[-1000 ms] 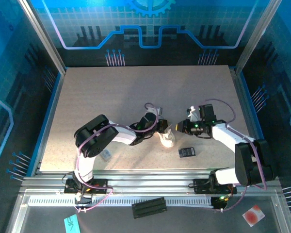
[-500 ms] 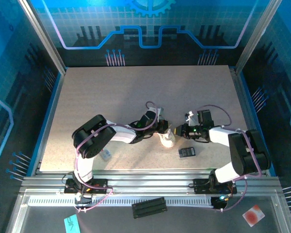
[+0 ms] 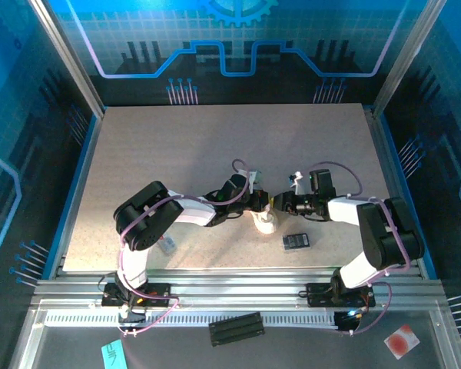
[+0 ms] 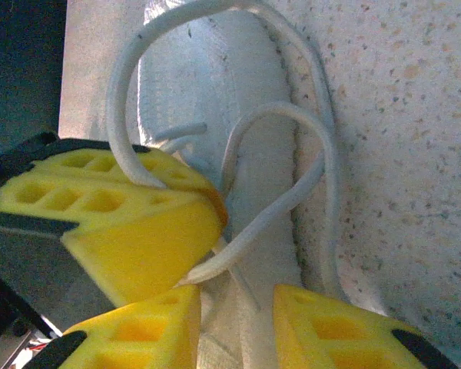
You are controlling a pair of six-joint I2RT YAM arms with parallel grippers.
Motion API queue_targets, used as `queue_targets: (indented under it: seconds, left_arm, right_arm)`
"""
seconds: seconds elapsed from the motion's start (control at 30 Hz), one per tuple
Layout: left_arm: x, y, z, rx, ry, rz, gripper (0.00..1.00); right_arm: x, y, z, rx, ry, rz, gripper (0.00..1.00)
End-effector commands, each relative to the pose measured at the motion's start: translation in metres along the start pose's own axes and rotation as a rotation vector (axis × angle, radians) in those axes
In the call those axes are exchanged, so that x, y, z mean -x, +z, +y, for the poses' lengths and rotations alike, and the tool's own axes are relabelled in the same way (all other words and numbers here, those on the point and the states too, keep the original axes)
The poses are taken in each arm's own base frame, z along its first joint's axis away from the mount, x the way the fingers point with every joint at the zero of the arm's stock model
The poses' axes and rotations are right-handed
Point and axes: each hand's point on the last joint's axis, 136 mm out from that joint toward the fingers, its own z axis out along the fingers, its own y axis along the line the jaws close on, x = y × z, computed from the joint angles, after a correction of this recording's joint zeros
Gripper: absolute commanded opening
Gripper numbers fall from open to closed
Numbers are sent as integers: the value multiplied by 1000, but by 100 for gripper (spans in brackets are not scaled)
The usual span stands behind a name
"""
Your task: Tie the shoes
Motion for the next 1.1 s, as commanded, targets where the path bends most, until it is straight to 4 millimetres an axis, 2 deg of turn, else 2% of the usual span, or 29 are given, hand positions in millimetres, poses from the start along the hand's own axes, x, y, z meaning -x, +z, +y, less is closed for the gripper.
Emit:
queue_targets:
  seconds: [0.0,0.27,0.37,0.67,0.8,1.0,1.07]
  left_arm:
    - [-11,0,-20,-85,-30,64,0]
    - [-12,1,-21,-109,-53,71,0]
    - [-13,1,-21,-118,-59,79,0]
    - [-15,4,-26,-151,-86,93,0]
    - [-15,4,-26,-158,-95,94,0]
    - [-14,3,-29,-181,-112,89,0]
    - [-12,2,-28,-190,-121,81,0]
  right_arm:
    - [6,6,11,40,-30,11,30]
    - [8,12,17,75,-34,20,30]
    - [7,13,17,82,-39,26,26]
    - [9,16,23,110,-48,38,28]
    - [12,14,26,116,-52,31,21]
    - [11,10,29,107,-54,28,1]
    - [11,8,29,95,-48,26,0]
